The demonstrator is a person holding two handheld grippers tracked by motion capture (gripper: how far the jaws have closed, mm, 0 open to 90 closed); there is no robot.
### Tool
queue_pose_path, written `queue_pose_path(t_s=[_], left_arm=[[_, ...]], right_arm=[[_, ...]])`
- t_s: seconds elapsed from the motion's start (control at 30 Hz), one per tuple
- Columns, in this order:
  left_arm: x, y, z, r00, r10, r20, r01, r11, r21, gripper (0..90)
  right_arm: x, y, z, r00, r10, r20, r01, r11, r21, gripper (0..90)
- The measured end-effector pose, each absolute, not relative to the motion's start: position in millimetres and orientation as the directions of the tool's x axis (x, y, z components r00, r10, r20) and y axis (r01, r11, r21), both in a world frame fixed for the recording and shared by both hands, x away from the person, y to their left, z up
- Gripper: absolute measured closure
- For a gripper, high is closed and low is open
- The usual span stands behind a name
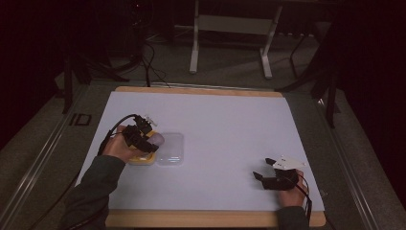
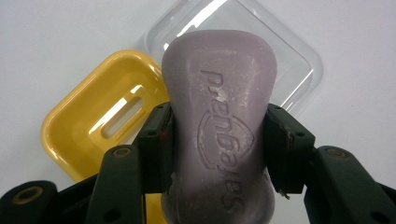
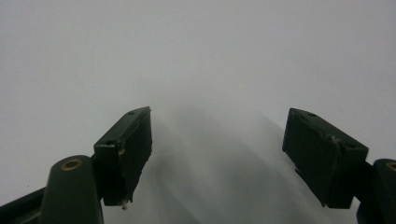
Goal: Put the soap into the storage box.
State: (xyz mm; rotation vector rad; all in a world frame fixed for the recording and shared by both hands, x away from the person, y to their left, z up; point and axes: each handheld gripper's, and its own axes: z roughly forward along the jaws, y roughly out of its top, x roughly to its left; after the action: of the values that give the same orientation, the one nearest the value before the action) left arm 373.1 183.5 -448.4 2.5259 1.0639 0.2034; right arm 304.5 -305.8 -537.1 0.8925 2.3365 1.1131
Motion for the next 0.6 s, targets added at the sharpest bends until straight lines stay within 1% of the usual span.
queue_pose_path(t_s=[0.6], left_arm=[[375.6, 192.7, -443.4, 0.679, 0.734, -0.014, 0.67, -0.612, 0.42, 49.7]], right_arm=[[304.5, -305.9, -537.1, -0.716, 0.694, -0.08, 0.374, 0.478, 0.795, 23.6]])
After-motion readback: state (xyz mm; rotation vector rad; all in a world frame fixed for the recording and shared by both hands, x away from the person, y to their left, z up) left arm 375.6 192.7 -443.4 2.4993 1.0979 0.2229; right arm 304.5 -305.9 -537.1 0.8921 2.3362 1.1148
